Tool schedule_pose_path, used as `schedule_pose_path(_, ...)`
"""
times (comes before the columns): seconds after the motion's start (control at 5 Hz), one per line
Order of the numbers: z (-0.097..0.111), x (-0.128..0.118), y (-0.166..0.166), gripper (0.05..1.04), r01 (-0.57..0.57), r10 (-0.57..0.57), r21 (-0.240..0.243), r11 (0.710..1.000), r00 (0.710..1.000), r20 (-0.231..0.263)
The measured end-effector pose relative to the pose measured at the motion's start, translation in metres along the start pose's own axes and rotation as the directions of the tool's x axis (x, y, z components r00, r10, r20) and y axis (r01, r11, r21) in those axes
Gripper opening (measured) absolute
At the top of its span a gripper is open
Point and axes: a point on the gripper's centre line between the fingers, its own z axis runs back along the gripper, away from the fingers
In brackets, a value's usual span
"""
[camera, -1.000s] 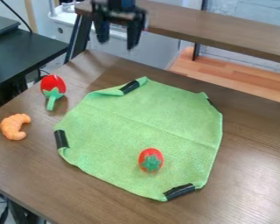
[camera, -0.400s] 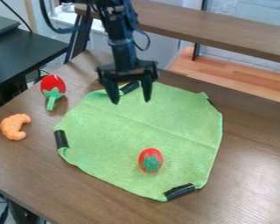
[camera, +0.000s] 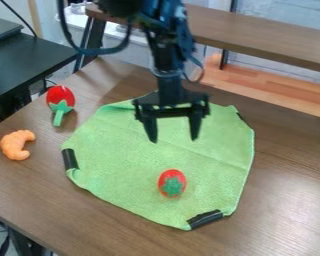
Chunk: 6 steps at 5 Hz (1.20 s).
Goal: Put the strawberry into the left of the table
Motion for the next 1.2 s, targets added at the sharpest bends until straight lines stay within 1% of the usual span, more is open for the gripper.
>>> schedule_pose_path(0.2,-0.001,-0.016,-0.01,0.999,-0.042,0.041,0.085,0.996,0.999,0.006)
schedule_pose_path(0.4,-0.001,-0.029,-0.013,0.999,-0.112,0.113,0.155,0.982,0.994,0.004)
schedule_pose_path(0.6,0.003,-0.035,-0.008,0.999,-0.164,0.166,0.261,0.951,0.986,0.013)
schedule_pose_path(0.8,0.001,-0.038,-0.005,0.999,-0.204,0.202,0.312,0.928,0.979,0.04)
schedule_pose_path(1.0,-0.016,-0.039,0.003,0.999,-0.215,0.212,0.31,0.926,0.976,0.043)
schedule_pose_path(1.2,-0.03,-0.038,0.012,0.999,-0.232,0.229,0.246,0.941,0.973,0.041)
